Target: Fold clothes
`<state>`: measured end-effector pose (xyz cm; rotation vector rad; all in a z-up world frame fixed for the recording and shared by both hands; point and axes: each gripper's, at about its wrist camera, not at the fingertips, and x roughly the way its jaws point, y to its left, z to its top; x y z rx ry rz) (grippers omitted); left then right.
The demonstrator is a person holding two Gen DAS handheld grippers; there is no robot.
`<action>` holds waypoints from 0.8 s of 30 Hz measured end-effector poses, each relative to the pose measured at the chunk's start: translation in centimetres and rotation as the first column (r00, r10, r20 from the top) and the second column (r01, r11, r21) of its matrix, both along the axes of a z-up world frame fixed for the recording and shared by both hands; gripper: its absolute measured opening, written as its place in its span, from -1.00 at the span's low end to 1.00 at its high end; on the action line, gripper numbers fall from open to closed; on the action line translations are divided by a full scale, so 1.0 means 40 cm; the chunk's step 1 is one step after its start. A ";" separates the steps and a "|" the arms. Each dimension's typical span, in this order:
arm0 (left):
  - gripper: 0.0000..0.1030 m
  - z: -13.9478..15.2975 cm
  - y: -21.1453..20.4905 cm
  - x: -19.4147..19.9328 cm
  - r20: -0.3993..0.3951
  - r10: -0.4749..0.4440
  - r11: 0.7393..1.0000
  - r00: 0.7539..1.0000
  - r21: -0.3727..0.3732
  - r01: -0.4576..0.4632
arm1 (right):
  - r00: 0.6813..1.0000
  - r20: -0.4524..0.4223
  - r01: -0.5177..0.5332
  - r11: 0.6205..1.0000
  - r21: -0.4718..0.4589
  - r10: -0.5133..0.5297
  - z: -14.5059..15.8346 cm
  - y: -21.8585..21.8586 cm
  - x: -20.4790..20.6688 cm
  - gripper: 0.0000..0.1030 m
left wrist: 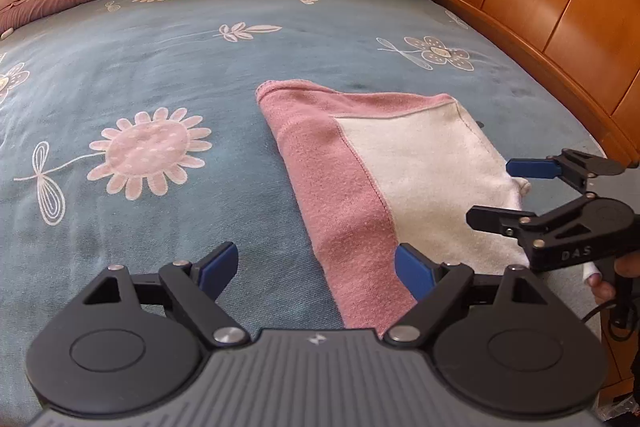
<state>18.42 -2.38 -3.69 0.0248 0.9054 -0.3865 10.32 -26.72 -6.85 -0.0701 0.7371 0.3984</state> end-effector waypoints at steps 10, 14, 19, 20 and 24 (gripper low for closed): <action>0.68 -0.022 0.031 0.030 -0.032 0.042 0.999 0.999 -0.005 -0.042 | 0.998 0.012 0.062 0.998 0.019 -0.062 0.006 0.000 0.073 1.00; 0.68 -0.023 0.011 0.035 -0.031 0.020 1.000 0.999 -0.020 -0.020 | 0.996 -0.016 0.092 0.996 0.012 -0.092 -0.021 0.005 0.122 1.00; 0.68 -0.037 0.003 0.049 -0.056 0.017 1.000 0.998 -0.004 -0.018 | 0.991 0.003 0.132 0.991 0.019 -0.132 -0.059 0.003 0.119 1.00; 0.68 -0.036 0.002 0.054 -0.054 0.022 1.000 0.998 0.002 -0.022 | 0.990 -0.012 0.143 0.989 0.034 -0.143 -0.051 0.001 0.122 1.00; 0.68 -0.014 0.007 0.074 -0.011 0.059 0.998 0.998 0.020 -0.059 | 0.986 -0.041 0.164 0.971 0.175 -0.160 0.000 0.007 0.140 1.00</action>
